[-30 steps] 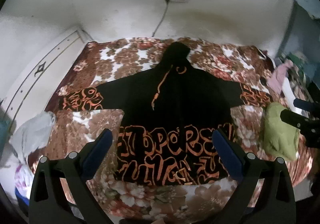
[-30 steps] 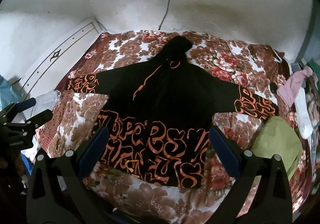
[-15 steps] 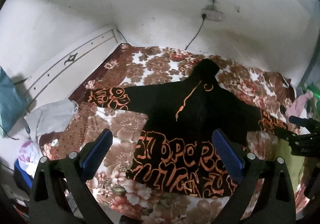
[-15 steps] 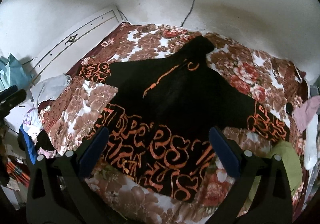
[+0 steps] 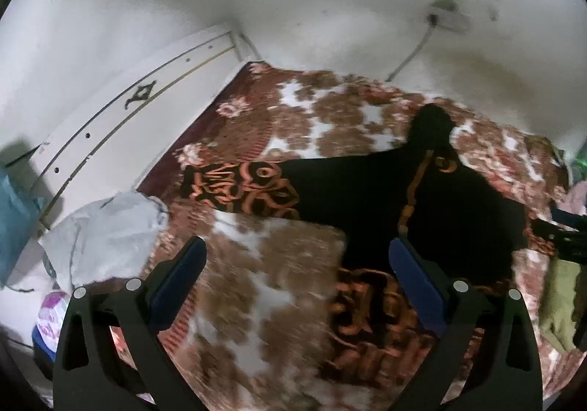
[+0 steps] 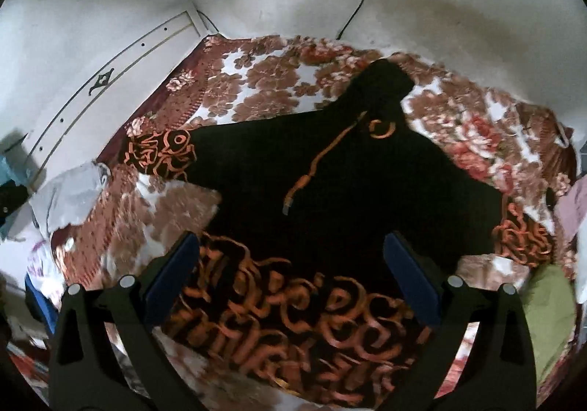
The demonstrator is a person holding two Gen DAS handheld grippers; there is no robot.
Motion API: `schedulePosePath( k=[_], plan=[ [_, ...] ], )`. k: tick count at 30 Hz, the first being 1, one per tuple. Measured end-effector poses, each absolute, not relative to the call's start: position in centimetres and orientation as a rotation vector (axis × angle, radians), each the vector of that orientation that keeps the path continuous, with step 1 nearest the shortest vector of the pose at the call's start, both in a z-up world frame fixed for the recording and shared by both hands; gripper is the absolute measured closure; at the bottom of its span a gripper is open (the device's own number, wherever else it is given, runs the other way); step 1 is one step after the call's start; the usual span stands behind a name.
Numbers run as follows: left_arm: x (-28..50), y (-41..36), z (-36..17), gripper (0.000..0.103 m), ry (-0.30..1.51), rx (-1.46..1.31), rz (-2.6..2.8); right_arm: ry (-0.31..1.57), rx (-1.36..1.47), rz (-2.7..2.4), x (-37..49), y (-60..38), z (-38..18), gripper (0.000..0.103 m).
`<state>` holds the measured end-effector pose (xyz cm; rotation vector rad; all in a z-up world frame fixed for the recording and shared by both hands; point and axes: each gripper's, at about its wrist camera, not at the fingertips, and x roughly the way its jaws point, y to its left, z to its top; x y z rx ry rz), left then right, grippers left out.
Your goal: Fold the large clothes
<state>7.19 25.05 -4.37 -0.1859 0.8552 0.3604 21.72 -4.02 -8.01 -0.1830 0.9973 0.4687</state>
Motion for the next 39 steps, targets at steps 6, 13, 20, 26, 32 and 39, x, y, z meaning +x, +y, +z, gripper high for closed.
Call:
schedulePosePath(
  k=[6,13,20,26,32,39],
  plan=[
    [11.2,35.9,-10.0,0.005,0.889,-0.286,0.410,1.028,-0.210,0.439,24.8,3.4,-13.7,0.004],
    [15.7,43.0,-16.6,0.006,0.942,-0.318,0.403,1.072,-0.242,0.452,27.4,10.4,-19.3,0.004],
    [19.4,48.4,-22.0,0.005,0.957,-0.338,0.429,1.100,-0.252,0.448,30.5,15.5,-24.9,0.005],
    [21.1,52.9,-26.7,0.005,0.951,-0.424,0.443,1.140,-0.323,0.428,32.8,19.0,-30.5,0.005],
    [21.9,57.0,-31.7,0.005,0.929,-0.550,0.478,1.182,-0.327,0.351,34.3,19.8,-35.9,0.005],
    [22.7,59.5,-35.9,0.006,0.898,-0.614,0.531,1.132,-0.443,0.392,34.3,21.0,-39.6,0.005]
  ],
)
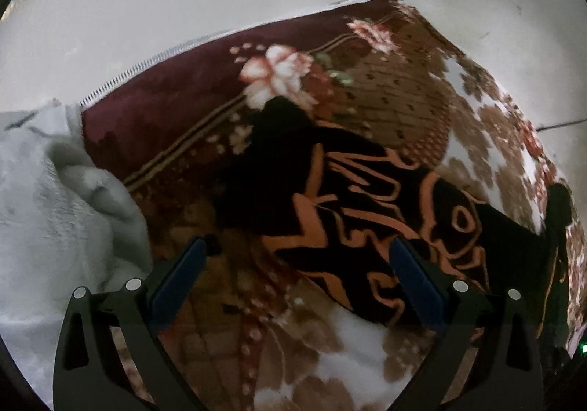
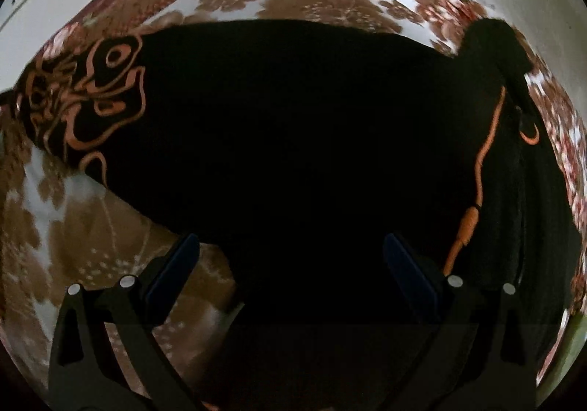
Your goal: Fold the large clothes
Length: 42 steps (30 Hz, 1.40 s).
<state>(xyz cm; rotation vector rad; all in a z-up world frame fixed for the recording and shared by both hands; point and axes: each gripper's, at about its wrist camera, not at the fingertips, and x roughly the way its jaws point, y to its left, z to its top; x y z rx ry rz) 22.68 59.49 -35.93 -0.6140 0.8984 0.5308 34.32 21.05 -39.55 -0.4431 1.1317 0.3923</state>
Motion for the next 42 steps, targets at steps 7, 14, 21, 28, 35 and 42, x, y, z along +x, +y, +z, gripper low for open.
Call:
schedulePosePath(
  k=[7,14,21,28,35,42],
  plan=[
    [23.9,60.7,-37.5,0.022,0.851,-0.601,0.540,1.144,-0.417,0.368,34.3,21.2,-41.5,0.005],
    [25.1,61.8,-38.0,0.044,0.864,-0.547,0.558,1.142,-0.411,0.363,34.3,21.4,-42.4,0.004],
    [27.0,61.0,-38.1,0.064,0.891,-0.499,0.508,1.129,-0.399,0.370,34.1,21.3,-43.0,0.004],
    [27.0,59.7,-35.3,0.076,0.863,-0.453,0.524,1.116,-0.421,0.343,33.6,21.6,-43.6,0.004],
    [28.4,56.1,-28.8,0.077,0.779,-0.478,0.491,1.108,-0.408,0.353,33.4,21.3,-43.9,0.003],
    [32.4,48.7,-20.3,0.077,0.700,-0.444,0.406,1.182,-0.373,0.429,34.5,20.7,-42.9,0.004]
  ],
)
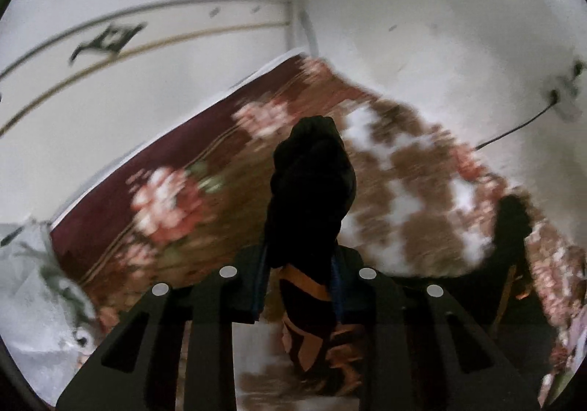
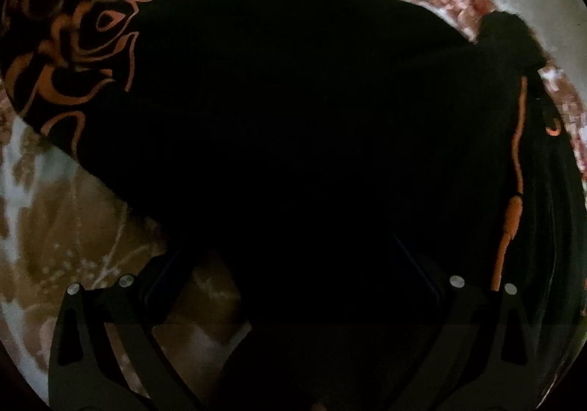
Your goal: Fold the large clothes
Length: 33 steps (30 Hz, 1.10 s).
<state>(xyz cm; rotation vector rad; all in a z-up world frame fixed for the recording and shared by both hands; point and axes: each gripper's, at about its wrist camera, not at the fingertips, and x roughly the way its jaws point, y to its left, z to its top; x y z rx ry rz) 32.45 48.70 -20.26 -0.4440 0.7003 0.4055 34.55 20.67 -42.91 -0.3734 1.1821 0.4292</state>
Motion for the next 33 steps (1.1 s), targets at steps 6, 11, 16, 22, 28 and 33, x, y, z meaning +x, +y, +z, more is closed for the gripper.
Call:
schedulePosePath(
  k=[6,11,16,22,28,33],
  plan=[
    [38.1,38.2,-11.8,0.077,0.596,-0.363,0.228,1.173,-0.342,0.381,34.8,18.0,-41.3,0.004],
    [42.0,29.2,-8.3,0.077,0.557,-0.298,0.116,1.129,-0.483,0.411,33.4,18.6,-42.4,0.005],
    [44.5,20.2,-8.3,0.077,0.570,-0.239,0.007,1.146,-0.476,0.436,32.9,17.2,-42.1,0.005],
    [46.0,11.9,-9.5,0.077,0.615,-0.192,-0.081,1.156,-0.428,0.483,33.2,14.9,-42.0,0.005],
    [46.9,5.4,-11.1,0.077,0.660,-0.178,-0.156,1.188,-0.357,0.512,33.9,12.9,-41.8,0.005],
    [47.2,-1.7,-13.8,0.077,0.690,-0.112,-0.199,1.190,-0.357,0.528,33.0,12.4,-41.9,0.005]
  ],
)
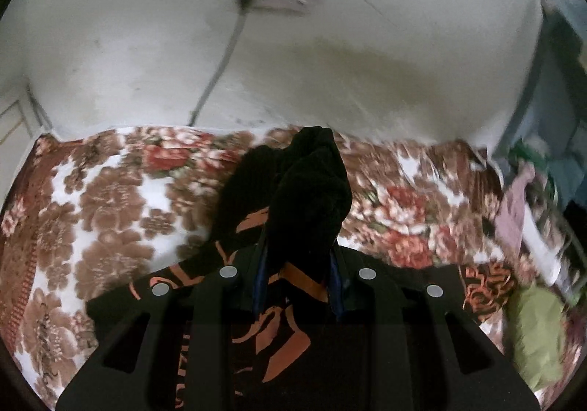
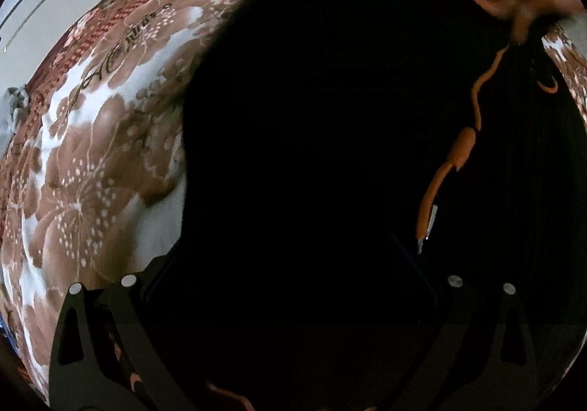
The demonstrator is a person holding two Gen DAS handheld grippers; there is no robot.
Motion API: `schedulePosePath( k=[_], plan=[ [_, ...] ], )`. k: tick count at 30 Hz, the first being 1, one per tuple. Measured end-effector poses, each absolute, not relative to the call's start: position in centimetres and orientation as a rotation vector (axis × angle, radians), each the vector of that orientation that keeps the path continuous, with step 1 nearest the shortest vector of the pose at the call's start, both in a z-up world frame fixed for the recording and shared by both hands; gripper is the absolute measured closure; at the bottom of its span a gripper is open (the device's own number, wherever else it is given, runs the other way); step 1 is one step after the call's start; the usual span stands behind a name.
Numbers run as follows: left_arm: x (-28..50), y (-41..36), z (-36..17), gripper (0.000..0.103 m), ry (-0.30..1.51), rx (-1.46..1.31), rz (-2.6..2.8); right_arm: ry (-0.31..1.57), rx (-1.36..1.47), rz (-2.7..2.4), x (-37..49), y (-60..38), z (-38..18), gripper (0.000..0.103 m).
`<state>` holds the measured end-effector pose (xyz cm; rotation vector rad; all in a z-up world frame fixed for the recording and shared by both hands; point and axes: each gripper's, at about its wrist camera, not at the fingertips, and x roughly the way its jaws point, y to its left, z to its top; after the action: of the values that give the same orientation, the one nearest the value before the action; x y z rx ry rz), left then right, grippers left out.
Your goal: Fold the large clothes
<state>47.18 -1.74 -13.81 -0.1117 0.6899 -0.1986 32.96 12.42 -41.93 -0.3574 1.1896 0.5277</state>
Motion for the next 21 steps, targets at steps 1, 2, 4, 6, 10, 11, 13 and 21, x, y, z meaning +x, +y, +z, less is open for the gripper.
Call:
schedulePosePath(
  k=[1,2,4,6,10,11,13,21],
  plan=[
    [47.3,-3.3,-14.7,0.077,0.701,-0.093,-0.205,1.189,-0.355,0.535,32.5,12.2,-42.0,0.005],
    [47.4,-4.9,-15.8,0.077,0.713,-0.067,-0.211,1.190,-0.350,0.542,32.6,12.1,-42.0,0.005],
    [47.7,-7.1,-17.6,0.077,0.740,-0.035,-0.218,1.197,-0.339,0.550,32.6,11.7,-42.1,0.005],
    [48.0,-9.4,-19.7,0.077,0.789,-0.015,-0.246,1.219,-0.338,0.559,32.6,11.3,-41.9,0.005],
    [48.2,-12.9,-23.0,0.077,0.828,0.067,-0.259,1.209,-0.363,0.590,32.5,11.0,-41.4,0.005],
    [48.2,-13.6,-23.8,0.077,0.838,0.081,-0.259,1.206,-0.363,0.598,32.5,10.8,-41.4,0.005],
    [48.3,-15.5,-25.4,0.077,0.861,0.108,-0.258,1.199,-0.348,0.619,32.4,10.1,-41.3,0.005],
    [48.6,-23.6,-30.7,0.075,0.922,0.307,-0.242,1.158,-0.297,0.713,32.2,7.7,-41.3,0.005]
  ],
)
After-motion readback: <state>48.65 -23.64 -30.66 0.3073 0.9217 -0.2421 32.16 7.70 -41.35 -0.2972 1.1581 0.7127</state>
